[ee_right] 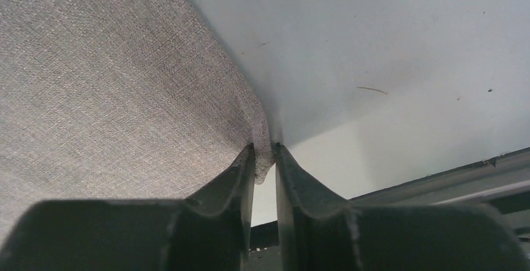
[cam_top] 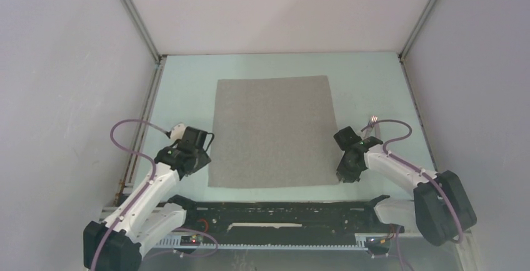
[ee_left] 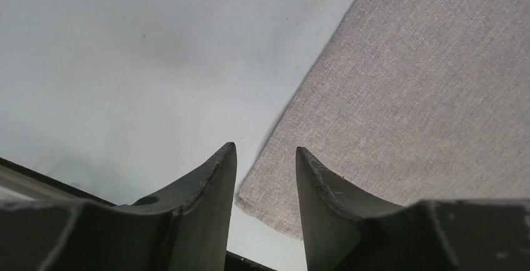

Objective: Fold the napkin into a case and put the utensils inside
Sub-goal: Pick up the flattened napkin from the center of the board.

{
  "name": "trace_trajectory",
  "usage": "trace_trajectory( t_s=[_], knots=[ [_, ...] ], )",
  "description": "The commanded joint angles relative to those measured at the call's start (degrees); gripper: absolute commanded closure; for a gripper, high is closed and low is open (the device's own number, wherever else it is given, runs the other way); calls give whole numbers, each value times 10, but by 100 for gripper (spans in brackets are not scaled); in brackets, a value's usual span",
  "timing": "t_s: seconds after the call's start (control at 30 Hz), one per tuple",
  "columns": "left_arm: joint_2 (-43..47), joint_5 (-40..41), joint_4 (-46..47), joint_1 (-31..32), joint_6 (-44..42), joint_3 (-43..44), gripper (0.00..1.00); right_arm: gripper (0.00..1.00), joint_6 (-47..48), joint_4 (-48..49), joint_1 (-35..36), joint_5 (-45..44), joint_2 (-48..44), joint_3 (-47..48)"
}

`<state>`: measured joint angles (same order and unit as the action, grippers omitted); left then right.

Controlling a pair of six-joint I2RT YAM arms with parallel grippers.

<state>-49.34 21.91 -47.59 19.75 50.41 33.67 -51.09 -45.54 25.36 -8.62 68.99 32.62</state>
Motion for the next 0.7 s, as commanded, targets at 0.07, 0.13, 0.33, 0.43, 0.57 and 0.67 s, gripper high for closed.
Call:
trace_trajectory(
  t_s=[0.07,0.13,0.33,0.43,0.57,0.67],
  knots=[
    [6,8,-11,2,37,-2,52,86,-27,-3,15,-49,16,23],
    [1,6,-15,8,58,-12,54,96,-30,-8,20,-56,9,29],
    [-35,13,-18,44,131,-52,57,100,-28,-3,20,-55,-5,33],
    [-43,18,-2,45,140,-69,57,100,-25,3,20,-55,-6,34],
    [-37,-1,-11,48,157,-78,54,100,-21,7,20,-53,-1,33],
    [-17,-20,-29,74,181,-64,56,100,-19,14,20,-51,4,33]
  ],
)
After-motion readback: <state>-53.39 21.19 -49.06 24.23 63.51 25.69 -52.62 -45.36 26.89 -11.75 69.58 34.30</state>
